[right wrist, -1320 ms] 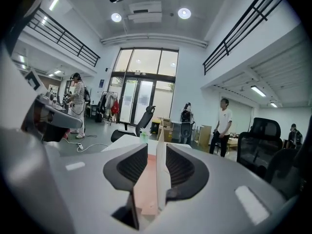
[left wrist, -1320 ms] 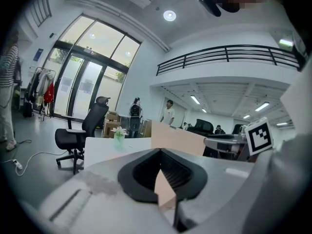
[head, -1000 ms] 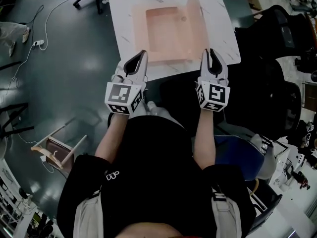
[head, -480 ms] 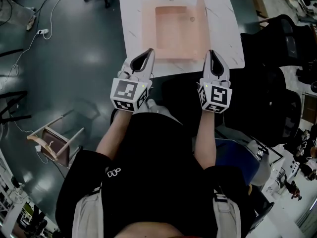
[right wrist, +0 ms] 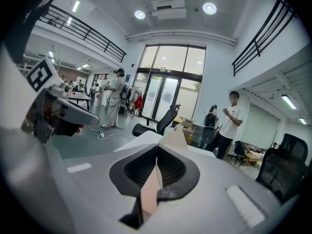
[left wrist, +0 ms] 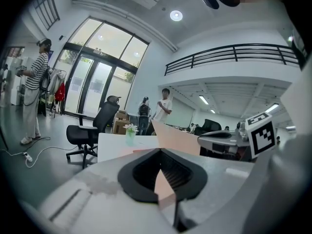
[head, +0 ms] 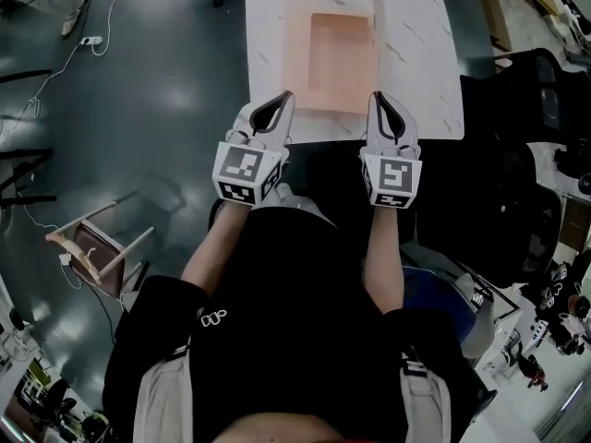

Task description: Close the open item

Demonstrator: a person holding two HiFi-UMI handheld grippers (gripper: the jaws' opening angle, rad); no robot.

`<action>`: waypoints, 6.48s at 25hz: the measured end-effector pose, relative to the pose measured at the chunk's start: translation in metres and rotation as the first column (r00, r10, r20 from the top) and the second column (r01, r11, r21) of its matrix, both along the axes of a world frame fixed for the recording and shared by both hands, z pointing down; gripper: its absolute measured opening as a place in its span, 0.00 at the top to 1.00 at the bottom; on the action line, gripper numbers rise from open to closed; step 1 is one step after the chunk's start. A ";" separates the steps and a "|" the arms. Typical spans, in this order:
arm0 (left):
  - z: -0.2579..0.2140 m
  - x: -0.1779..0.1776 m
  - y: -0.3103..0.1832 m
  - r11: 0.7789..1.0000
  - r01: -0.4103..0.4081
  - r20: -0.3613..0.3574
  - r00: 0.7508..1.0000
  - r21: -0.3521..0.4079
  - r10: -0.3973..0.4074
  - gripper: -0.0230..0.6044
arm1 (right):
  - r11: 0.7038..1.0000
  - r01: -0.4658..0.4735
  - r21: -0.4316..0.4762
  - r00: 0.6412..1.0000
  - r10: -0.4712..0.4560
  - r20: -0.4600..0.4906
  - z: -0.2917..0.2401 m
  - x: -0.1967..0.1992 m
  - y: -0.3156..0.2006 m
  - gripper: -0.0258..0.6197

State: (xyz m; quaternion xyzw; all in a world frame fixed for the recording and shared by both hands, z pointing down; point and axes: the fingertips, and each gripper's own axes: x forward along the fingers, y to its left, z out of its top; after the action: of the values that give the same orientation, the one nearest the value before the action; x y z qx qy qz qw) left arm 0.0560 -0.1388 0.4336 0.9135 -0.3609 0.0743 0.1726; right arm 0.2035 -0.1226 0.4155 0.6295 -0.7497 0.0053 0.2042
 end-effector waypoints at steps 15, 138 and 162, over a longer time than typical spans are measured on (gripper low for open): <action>0.034 -0.022 0.000 0.997 0.044 0.029 0.999 -0.069 -0.042 0.96 | 0.966 0.217 -0.139 0.962 -0.236 -0.141 0.040 -0.067 -0.013 0.94; 0.096 -0.103 -0.047 0.960 0.158 0.097 0.986 -0.229 -0.139 0.96 | 0.648 0.263 -0.715 0.847 -0.510 -0.151 0.203 -0.100 -0.173 0.97; -0.021 -0.024 -0.031 0.996 -0.007 0.018 1.000 0.090 0.006 0.96 | 0.992 0.124 0.004 0.858 -0.109 0.502 -0.007 -0.048 -0.011 0.96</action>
State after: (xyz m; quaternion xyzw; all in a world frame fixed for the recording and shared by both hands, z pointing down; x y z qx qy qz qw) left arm 0.0324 -0.1695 0.4127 0.9208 -0.3624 0.0664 0.1277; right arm 0.1556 -0.1338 0.4083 0.5570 -0.8135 0.1668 0.0115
